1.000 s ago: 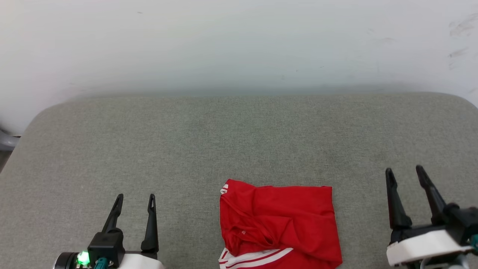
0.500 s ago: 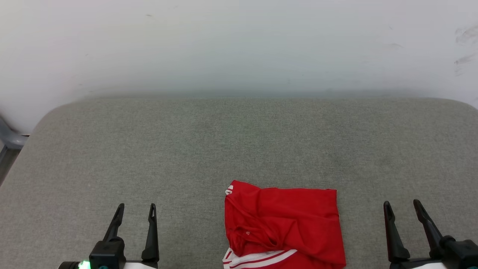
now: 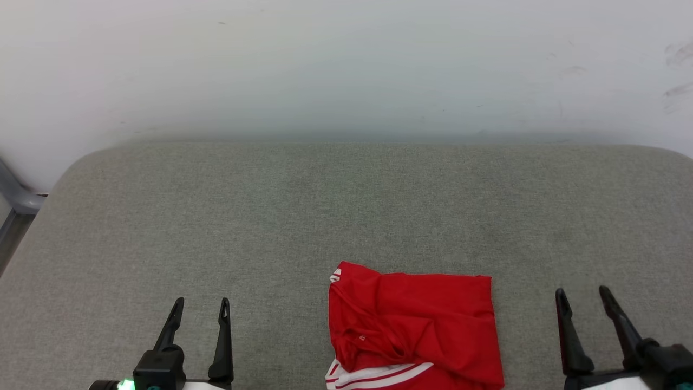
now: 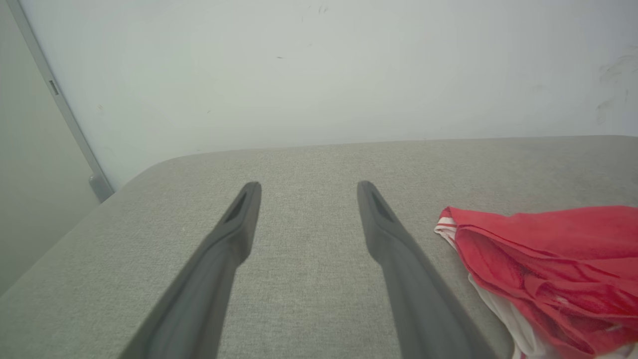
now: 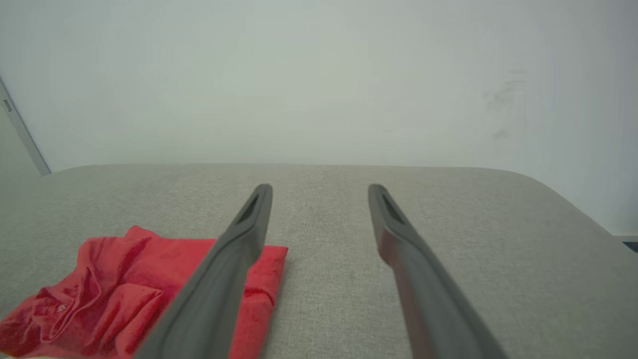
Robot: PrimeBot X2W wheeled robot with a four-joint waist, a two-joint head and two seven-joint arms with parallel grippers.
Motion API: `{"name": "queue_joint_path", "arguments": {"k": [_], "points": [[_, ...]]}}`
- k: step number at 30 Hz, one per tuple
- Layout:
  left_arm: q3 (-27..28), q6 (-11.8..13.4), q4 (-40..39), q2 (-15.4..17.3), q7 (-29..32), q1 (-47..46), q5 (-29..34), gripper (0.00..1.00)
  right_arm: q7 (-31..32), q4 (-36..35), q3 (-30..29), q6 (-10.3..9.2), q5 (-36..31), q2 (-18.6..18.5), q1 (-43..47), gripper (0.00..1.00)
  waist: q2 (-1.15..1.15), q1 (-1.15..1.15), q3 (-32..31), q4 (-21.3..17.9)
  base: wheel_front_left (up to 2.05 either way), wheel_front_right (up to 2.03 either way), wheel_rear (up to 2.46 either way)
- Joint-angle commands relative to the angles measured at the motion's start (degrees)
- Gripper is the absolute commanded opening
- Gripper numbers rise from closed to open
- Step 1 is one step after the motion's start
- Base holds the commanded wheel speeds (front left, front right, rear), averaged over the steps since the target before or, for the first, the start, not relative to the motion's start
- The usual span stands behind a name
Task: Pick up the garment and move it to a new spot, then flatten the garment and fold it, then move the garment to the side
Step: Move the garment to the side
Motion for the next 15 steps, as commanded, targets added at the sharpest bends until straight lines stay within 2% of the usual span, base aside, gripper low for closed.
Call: {"name": "queue_joint_path", "arguments": {"k": [1,5,8,11,15], "points": [[0.1,-0.2,0.1,0.0,-0.3,-0.1,-0.1,1.00,-0.2,-0.7,-0.4,-0.05,0.3,-0.5,-2.0,1.00,0.00,0.01,0.1,0.0,0.00,0.00,0.00],[-0.1,-0.4,0.3,0.1,-0.3,-1.0,-0.1,1.00,0.5,-1.3,-1.9,-0.05,2.5,-4.2,-6.7,1.00,0.00,0.01,0.2,0.4,0.00,0.00,0.00],[-0.2,-0.5,0.4,0.1,-0.3,-1.4,-0.2,1.00,3.6,-2.0,-1.5,-0.05,5.3,-8.7,-11.3,1.00,0.00,0.01,0.5,0.7,0.00,0.00,0.00],[-0.6,-0.6,0.4,0.0,-0.3,-1.6,-0.2,1.00,8.8,-2.6,1.9,-0.05,9.7,-14.0,-15.5,1.00,0.00,0.01,0.9,1.1,0.00,0.00,0.00],[-0.8,-0.7,0.4,-0.1,-0.3,-2.1,-0.3,1.00,20.0,-3.0,7.8,-0.05,18.8,-21.7,-20.2,1.00,0.00,0.01,1.6,1.7,0.00,0.00,0.00]]}}
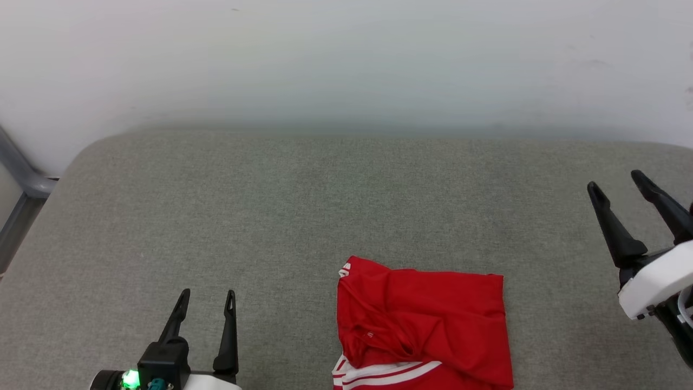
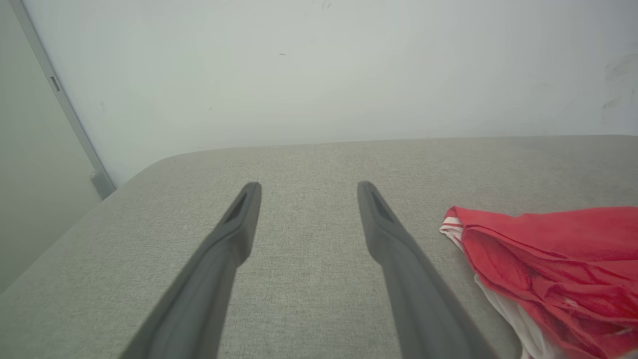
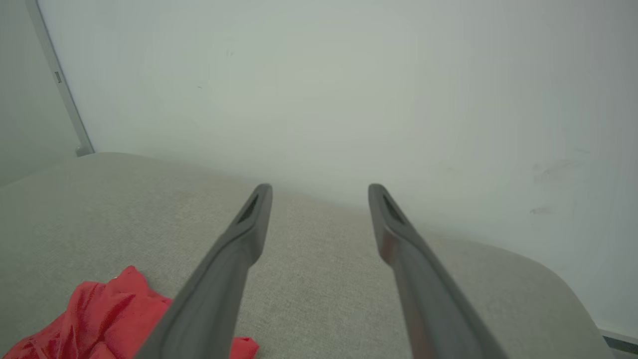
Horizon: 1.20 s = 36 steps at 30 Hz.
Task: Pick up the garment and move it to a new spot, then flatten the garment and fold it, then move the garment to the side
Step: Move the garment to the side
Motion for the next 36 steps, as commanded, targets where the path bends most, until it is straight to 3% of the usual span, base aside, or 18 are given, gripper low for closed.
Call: {"name": "queue_joint_path", "arguments": {"k": [1,8,15,27,33,34,35,36], "points": [[-0.1,-0.1,-0.1,-0.1,-0.3,-0.9,-0.2,1.00,4.4,0.0,2.1,-0.05,3.6,-2.3,-1.6,1.00,0.00,0.00,0.6,0.3,0.00,0.00,0.00],[-0.4,-0.2,-0.3,-0.2,-0.3,-2.4,-0.3,1.00,27.3,1.4,9.8,-0.05,18.7,-9.3,-4.4,1.00,0.00,0.00,3.3,1.2,0.00,0.00,0.00],[-0.9,-0.2,-0.6,-0.4,-0.3,-5.0,-0.5,1.00,37.6,6.3,14.7,-0.05,25.6,-7.7,-3.2,1.00,0.00,0.00,7.4,2.7,0.00,0.00,0.00],[-1.5,-0.7,-0.2,-0.7,-0.3,-8.4,-0.9,1.00,34.3,16.5,21.1,-0.05,26.4,-2.0,-4.9,1.00,0.00,0.00,12.3,5.2,0.00,0.00,0.00],[-1.6,-0.6,0.1,-0.8,-0.3,-9.6,-1.2,1.00,30.7,19.8,26.4,-0.05,26.5,-0.9,-3.9,1.00,0.00,0.00,13.3,6.2,0.00,0.00,0.00],[-1.6,-0.6,0.2,-0.9,-0.3,-9.7,-1.3,1.00,29.4,19.8,26.9,-0.05,26.2,-1.2,-4.2,0.86,0.00,0.00,13.3,6.2,0.00,0.00,0.00],[-1.5,-0.5,0.2,-0.9,-0.3,-9.6,-1.3,1.00,27.9,19.8,27.3,-0.05,25.8,-1.5,-4.7,0.24,0.00,0.00,13.3,6.2,0.00,0.00,0.00],[-1.4,-0.5,0.3,-0.9,-0.3,-9.5,-1.3,1.00,26.5,19.8,27.4,-0.05,25.7,-1.7,-5.3,0.00,0.00,0.00,13.2,6.1,0.00,0.00,0.00]]}}
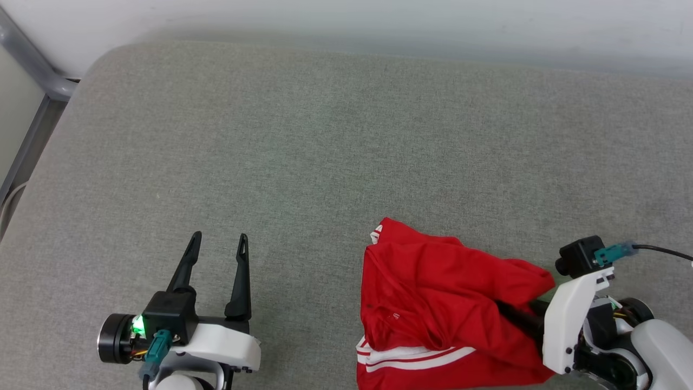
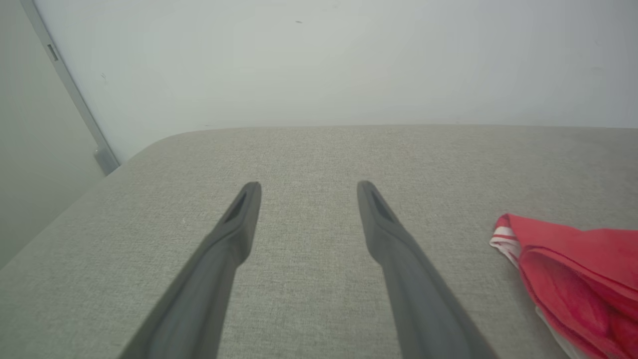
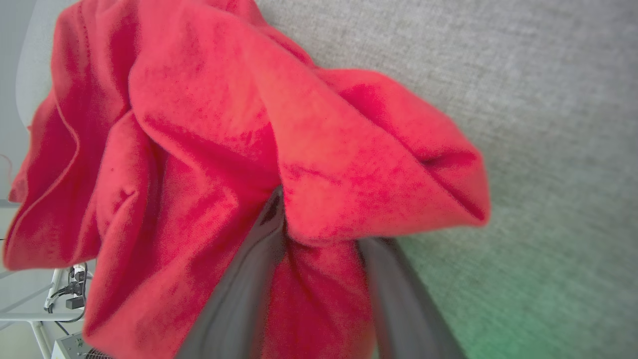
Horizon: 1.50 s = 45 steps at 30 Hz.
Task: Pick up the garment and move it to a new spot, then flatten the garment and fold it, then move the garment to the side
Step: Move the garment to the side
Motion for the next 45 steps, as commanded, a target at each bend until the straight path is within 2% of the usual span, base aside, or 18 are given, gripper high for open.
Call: {"name": "queue_joint_path", "arguments": {"k": [1,7,13,19,27,37,40,41,45], "points": [[0.2,0.2,0.1,-0.1,-0.3,-0.3,-0.3,1.00,-0.1,1.3,2.1,-0.05,-0.1,1.2,0.3,0.00,0.00,0.00,-0.3,-0.2,0.00,0.00,0.00],[0.6,0.2,0.5,-0.1,-0.3,1.1,-0.1,1.00,-6.6,-1.2,2.8,-0.05,-0.3,-0.9,-3.9,0.00,0.00,0.00,-2.3,-1.8,0.00,0.00,0.00],[1.4,0.3,0.5,-0.1,-0.3,2.8,-0.1,1.00,-10.7,-3.8,5.1,-0.05,-3.7,-4.2,-7.2,0.00,0.00,0.00,-4.8,-6.0,0.00,0.00,0.00],[1.7,0.4,0.0,-0.1,-0.2,3.8,0.2,1.00,-10.8,-6.7,6.8,-0.06,-6.5,-9.4,-9.9,0.00,0.00,0.00,-5.5,-10.7,0.00,0.00,0.00],[1.8,0.7,-1.2,-0.2,-0.2,2.9,0.5,1.00,-9.8,-7.8,5.3,-0.05,-7.0,-15.1,-13.1,0.00,0.00,0.00,-3.3,-15.8,0.00,0.00,0.00],[2.8,0.1,-4.0,0.9,-0.2,-0.5,1.1,1.00,-7.7,-2.2,0.9,-0.06,-10.0,-24.0,-18.6,0.00,0.00,0.00,4.5,-17.0,0.00,0.00,0.00],[2.8,-0.2,-4.6,1.1,-0.2,-2.0,1.3,1.00,-7.2,0.8,-0.8,-0.06,-11.2,-26.2,-19.6,0.00,0.00,0.00,7.0,-16.3,0.00,0.00,0.00],[2.7,-0.4,-5.2,1.1,-0.2,-3.6,1.4,1.00,-6.8,4.0,-2.5,-0.07,-12.1,-28.3,-20.8,0.00,0.00,0.00,9.5,-15.5,0.00,0.00,0.00],[2.4,-0.6,-6.2,1.0,-0.2,-5.5,1.4,1.00,-7.1,9.3,-5.9,-0.06,-13.1,-29.5,-22.4,0.00,0.00,0.00,12.5,-14.2,0.00,0.00,0.00]]}}
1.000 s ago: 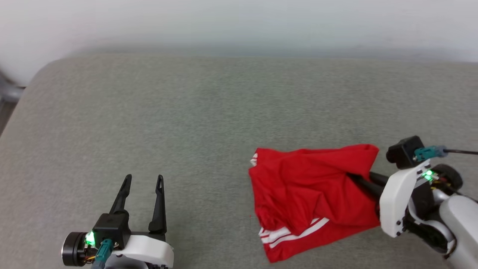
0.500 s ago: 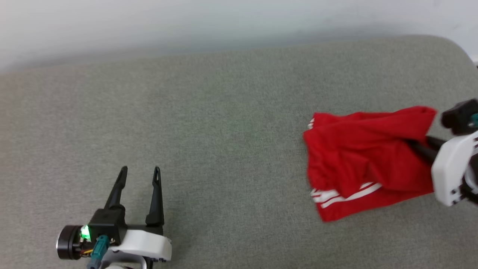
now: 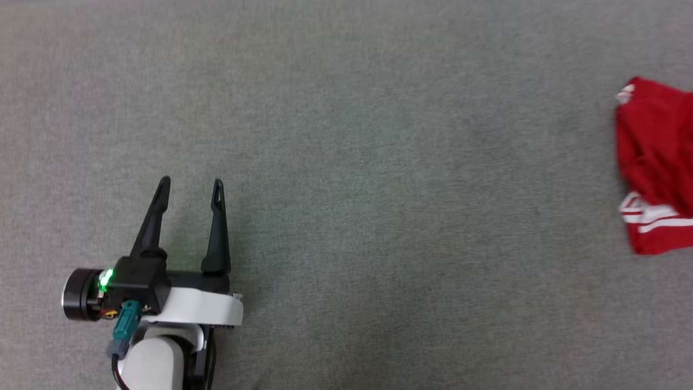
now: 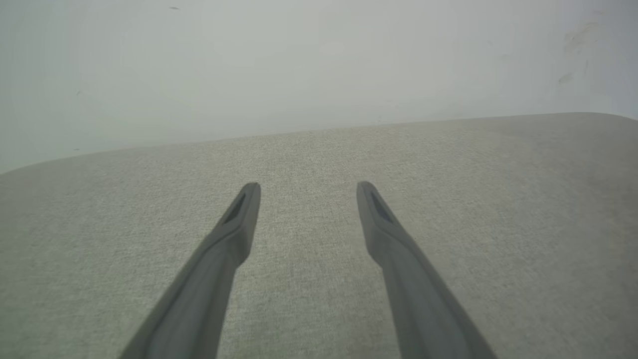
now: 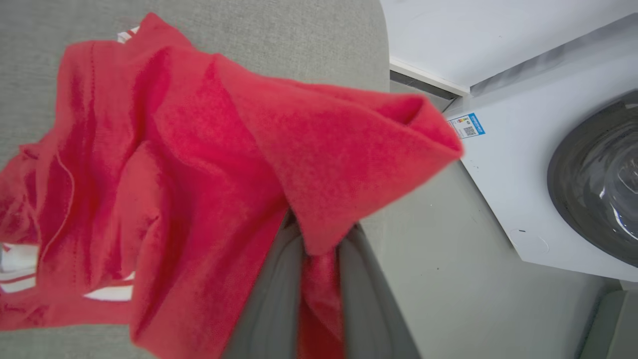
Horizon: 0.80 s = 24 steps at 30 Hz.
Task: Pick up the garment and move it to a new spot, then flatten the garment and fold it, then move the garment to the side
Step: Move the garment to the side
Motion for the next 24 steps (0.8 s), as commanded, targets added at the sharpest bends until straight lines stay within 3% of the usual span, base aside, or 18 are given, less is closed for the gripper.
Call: {"name": "queue_joint_path", "arguments": {"k": [1,4,12,13,14,24], "points": [[-0.1,-0.2,-0.5,-0.1,-0.1,-1.2,0.3,1.00,-0.4,1.4,-1.0,-0.08,-0.9,-0.6,-1.5,0.00,0.00,-0.01,2.4,1.5,0.00,0.00,0.00],[-0.3,-0.2,-0.8,-0.2,-0.1,-2.2,0.3,1.00,-0.7,4.9,-3.2,-0.08,-2.5,-1.0,-2.6,0.00,0.00,-0.01,4.0,2.2,0.00,0.00,0.00],[-0.5,-0.2,-0.9,-0.3,-0.1,-2.9,0.4,1.00,-1.7,11.7,-8.9,-0.08,-5.9,2.3,-4.9,0.00,0.00,-0.01,5.0,3.0,0.00,0.00,0.00],[-0.1,0.2,-0.6,-0.3,-0.1,-2.5,0.4,1.00,-2.6,13.1,-11.0,-0.08,-7.9,4.1,-4.6,0.55,0.00,-0.01,4.0,2.9,0.00,0.00,0.00],[-0.1,0.1,-0.5,-0.3,-0.1,-2.3,0.4,1.00,-3.1,13.5,-11.7,-0.09,-8.7,4.5,-4.6,1.00,0.00,-0.01,3.6,2.8,0.00,0.00,0.00],[0.3,1.1,0.9,-0.6,-0.1,1.3,-0.5,1.00,-10.1,10.6,-17.2,-0.07,-16.7,8.1,-1.6,1.00,0.00,-0.01,-4.0,2.6,0.00,0.00,0.00]]}}
